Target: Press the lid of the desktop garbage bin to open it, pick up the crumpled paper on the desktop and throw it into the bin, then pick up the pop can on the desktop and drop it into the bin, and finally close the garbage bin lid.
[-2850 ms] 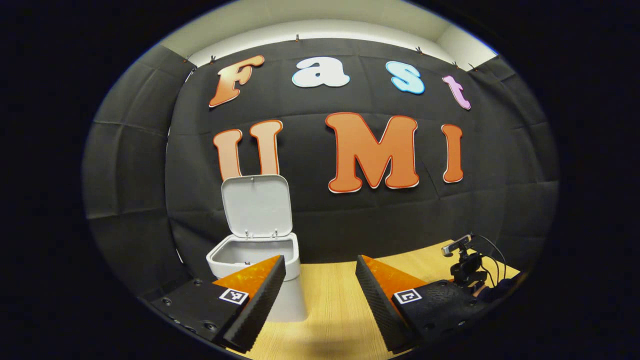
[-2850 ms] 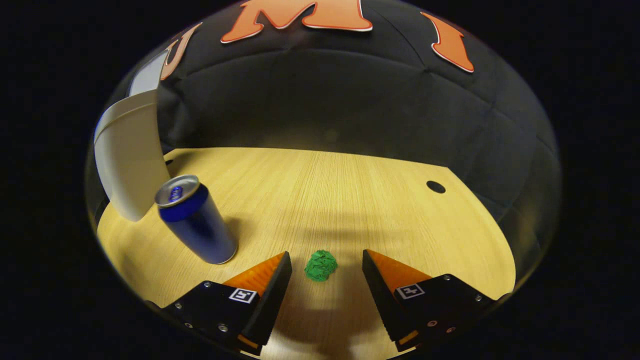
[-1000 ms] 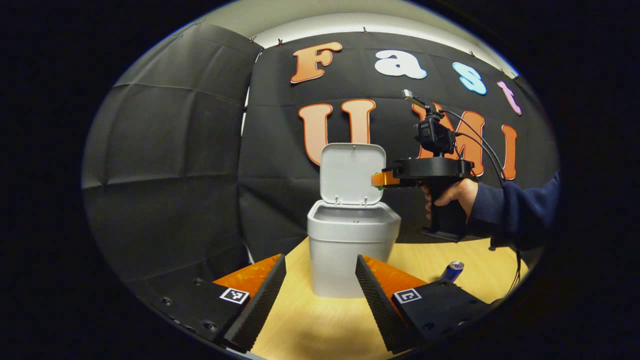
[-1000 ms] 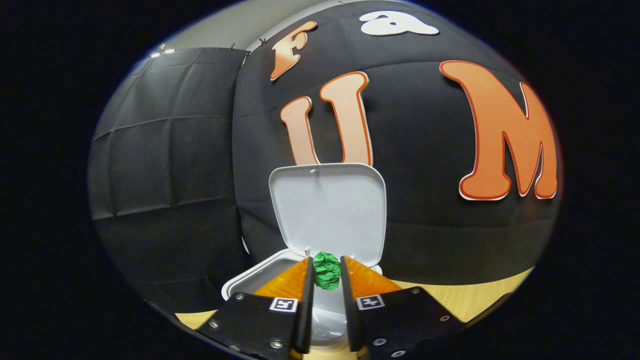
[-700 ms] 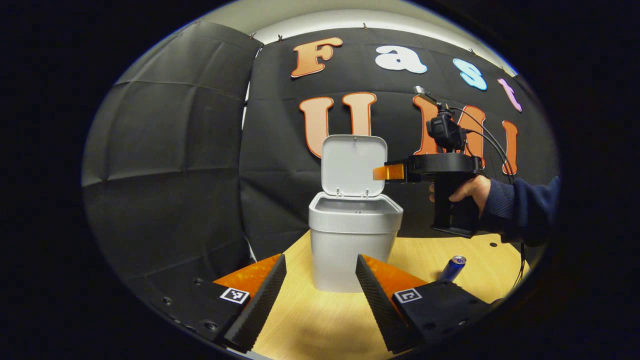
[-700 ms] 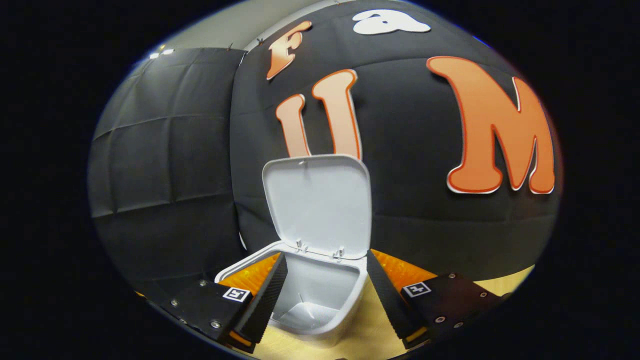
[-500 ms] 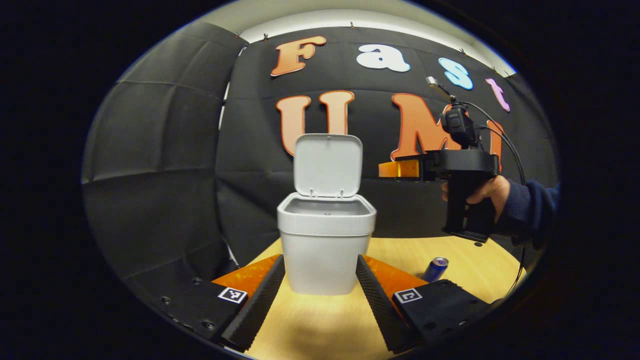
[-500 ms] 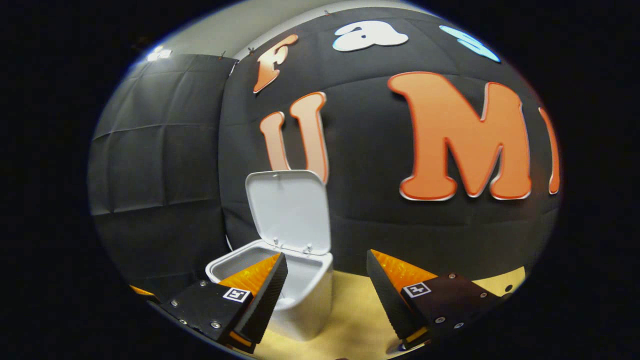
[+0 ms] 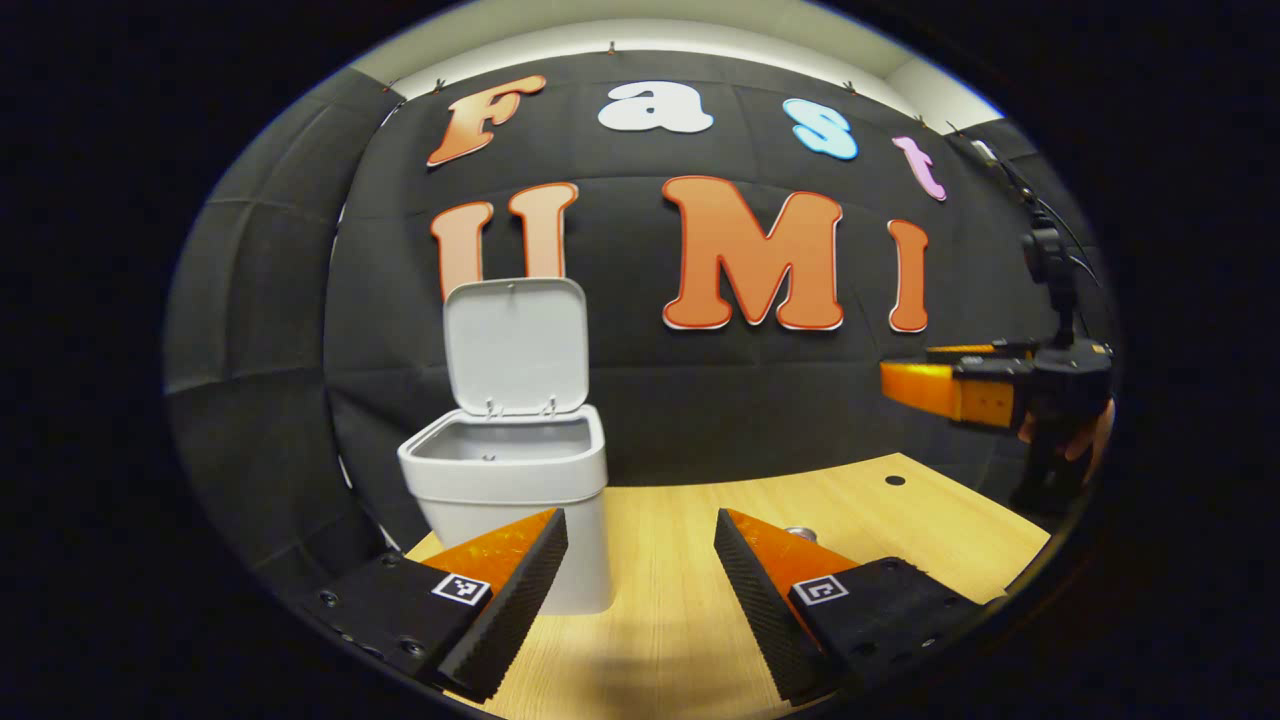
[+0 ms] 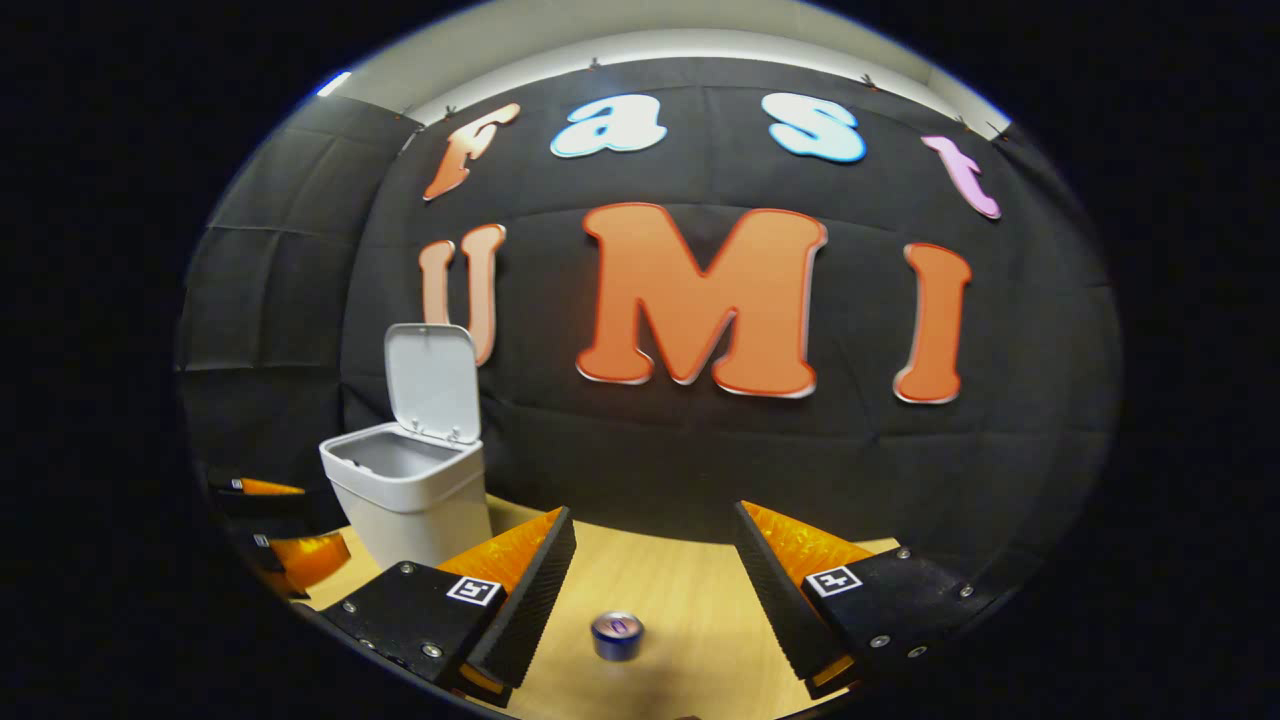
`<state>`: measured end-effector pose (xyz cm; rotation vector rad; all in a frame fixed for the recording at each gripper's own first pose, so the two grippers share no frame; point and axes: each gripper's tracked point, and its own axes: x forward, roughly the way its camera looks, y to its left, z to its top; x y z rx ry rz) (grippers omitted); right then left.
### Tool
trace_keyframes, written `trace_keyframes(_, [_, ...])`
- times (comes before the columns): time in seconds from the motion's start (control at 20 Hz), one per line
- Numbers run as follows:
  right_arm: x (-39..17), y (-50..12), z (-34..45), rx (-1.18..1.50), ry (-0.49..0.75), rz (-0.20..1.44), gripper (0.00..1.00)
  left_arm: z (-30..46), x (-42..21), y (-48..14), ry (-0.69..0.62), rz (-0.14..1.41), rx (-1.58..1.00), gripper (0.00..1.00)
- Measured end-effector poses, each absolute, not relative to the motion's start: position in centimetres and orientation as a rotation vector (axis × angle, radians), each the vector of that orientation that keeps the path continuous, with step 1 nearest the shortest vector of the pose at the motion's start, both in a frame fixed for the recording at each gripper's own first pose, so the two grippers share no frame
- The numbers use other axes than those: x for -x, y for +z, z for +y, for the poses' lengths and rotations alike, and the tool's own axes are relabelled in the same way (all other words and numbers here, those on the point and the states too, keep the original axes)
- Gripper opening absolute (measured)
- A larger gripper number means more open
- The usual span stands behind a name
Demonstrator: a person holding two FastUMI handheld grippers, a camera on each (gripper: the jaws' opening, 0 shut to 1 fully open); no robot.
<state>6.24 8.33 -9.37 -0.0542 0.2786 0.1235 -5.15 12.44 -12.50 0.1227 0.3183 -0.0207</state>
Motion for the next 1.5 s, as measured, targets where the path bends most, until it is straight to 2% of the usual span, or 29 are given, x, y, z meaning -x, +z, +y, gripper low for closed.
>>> trace_keyframes(0.15, [-3.4, -11.7, 5.3, 0.058, 0.064, 0.338, 0.95, 8.1, 4.0, -14.1, -0.102, 0.329, -0.133, 0.94])
trace_keyframes(0.3, [-2.2, -13.7, 3.9, 0.019, 0.043, 0.414, 0.95, 3.0, 2.6, -18.5, -0.209, 0.432, -0.045, 0.94])
trace_keyframes(0.45, [-1.4, -13.8, 2.2, 0.028, 0.015, 0.424, 0.95, -0.3, 1.3, -25.2, -0.24, 0.617, -0.027, 0.98])
trace_keyframes(0.65, [-0.1, -13.0, -1.3, 0.036, -0.064, 0.422, 0.95, -2.3, -0.8, -34.7, -0.247, 0.778, 0.004, 0.98])
trace_keyframes(0.85, [1.3, -12.6, -4.4, 0.058, -0.148, 0.42, 0.94, -3.5, -2.3, -40.8, -0.239, 0.889, -0.014, 0.98])
trace_keyframes(1.3, [3.0, -12.4, -6.7, 0.08, -0.237, 0.444, 0.95, -4.9, -5.5, -47.0, -0.289, 0.943, -0.082, 0.97])
trace_keyframes(1.35, [3.1, -12.4, -6.6, 0.083, -0.236, 0.446, 0.95, -4.7, -5.5, -46.9, -0.285, 0.943, -0.074, 0.95])
trace_keyframes(1.4, [3.0, -12.5, -6.5, 0.083, -0.235, 0.448, 0.94, -4.5, -5.4, -46.7, -0.279, 0.941, -0.066, 0.86])
trace_keyframes(1.5, [2.7, -12.7, -6.0, 0.07, -0.224, 0.451, 0.95, -4.5, -5.6, -45.7, -0.265, 0.929, -0.033, 0.84])
